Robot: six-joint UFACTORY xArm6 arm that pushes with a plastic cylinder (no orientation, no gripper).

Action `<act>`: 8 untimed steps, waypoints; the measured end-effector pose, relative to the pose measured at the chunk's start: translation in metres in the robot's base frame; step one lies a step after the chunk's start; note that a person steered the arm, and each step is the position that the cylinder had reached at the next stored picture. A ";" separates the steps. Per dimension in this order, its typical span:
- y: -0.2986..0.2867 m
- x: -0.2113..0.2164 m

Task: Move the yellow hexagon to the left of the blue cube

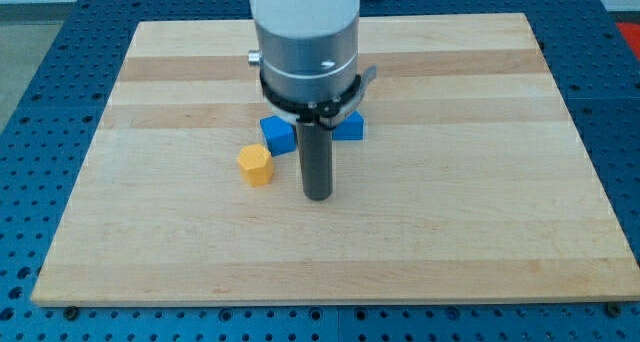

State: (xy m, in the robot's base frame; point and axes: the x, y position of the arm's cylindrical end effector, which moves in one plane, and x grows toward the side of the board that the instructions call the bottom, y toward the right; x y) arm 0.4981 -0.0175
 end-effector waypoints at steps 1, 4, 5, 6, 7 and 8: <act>-0.031 -0.003; -0.096 0.015; -0.055 0.053; -0.025 0.047; -0.022 0.015; -0.053 0.007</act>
State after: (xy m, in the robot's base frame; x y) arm 0.5056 -0.0706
